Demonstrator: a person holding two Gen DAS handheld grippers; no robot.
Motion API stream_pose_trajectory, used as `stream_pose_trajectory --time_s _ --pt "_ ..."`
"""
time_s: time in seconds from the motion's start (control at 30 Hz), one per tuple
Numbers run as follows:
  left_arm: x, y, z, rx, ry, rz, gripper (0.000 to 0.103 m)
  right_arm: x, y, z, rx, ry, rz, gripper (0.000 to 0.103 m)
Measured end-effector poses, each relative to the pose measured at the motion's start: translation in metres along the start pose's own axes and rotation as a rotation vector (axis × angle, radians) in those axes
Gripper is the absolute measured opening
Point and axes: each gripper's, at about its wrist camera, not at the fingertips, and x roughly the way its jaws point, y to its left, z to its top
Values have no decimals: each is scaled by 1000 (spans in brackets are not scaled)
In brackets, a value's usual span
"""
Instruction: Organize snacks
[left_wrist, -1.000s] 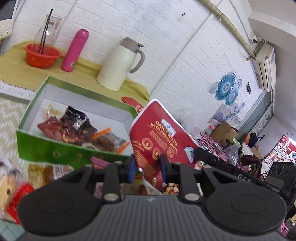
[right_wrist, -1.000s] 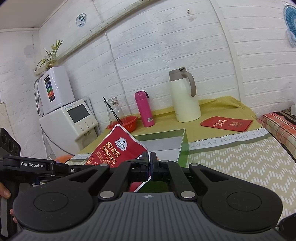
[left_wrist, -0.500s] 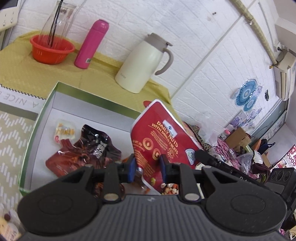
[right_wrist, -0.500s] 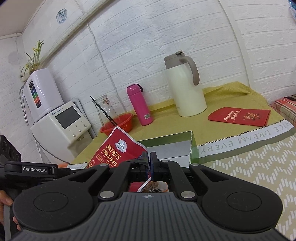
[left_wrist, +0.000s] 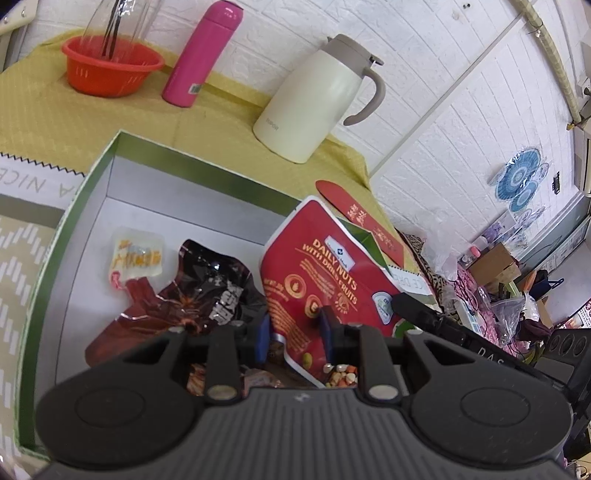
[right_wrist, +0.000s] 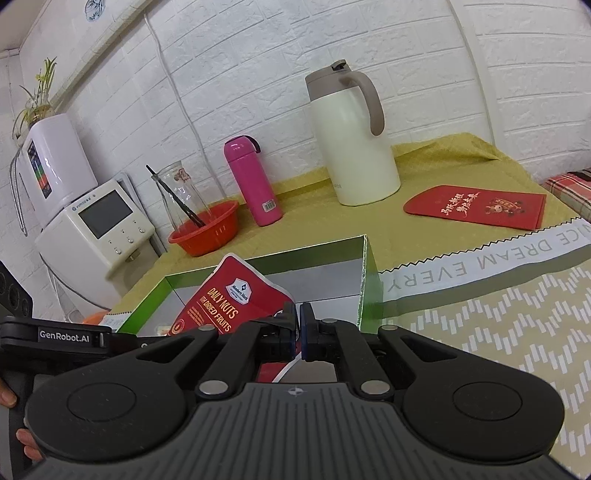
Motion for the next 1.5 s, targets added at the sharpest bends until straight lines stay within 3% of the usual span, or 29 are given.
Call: stream_pose_trajectory --time_s 0.1,0.17,0.2,0.27,0.3,0.33,0.5,0.57,0.63,0.97,1.3,1.5 --pt "4 2 0 -2 2 16 28 3 0 -1 -18 0 -11 7" --pt "3 2 -1 -9 -11 35 33 4 0 -1 -34 -15 -10 19" --pt "0 2 -1 -8 -32 48 37 2 0 -1 -43 -35 -2 31" --pt "-8 2 -1 -4 -81 68 69 -4 1 -1 -61 -80 17 61" --pt "-13 1 -1 -7 -115 85 69 -8 2 -1 -74 -101 25 92" --pt "-18 -1 -1 -2 -138 96 70 -12 4 0 -92 -126 25 103" --pt "-35 -13 -4 53 -206 199 79 -25 11 0 -139 -160 6 103" --pt "-40 -17 -7 64 -218 258 96 -28 11 0 -126 -155 8 103" --pt "-45 -20 -11 71 -235 281 96 -32 12 0 -116 -146 7 103" --pt "-79 -39 -26 88 -237 263 96 -69 29 1 -104 -143 36 103" --pt "-123 -69 -61 158 -230 256 96 -127 49 -8 -139 -161 44 103" --pt "-136 -85 -95 218 -192 175 96 -171 52 -27 -155 -192 19 103"
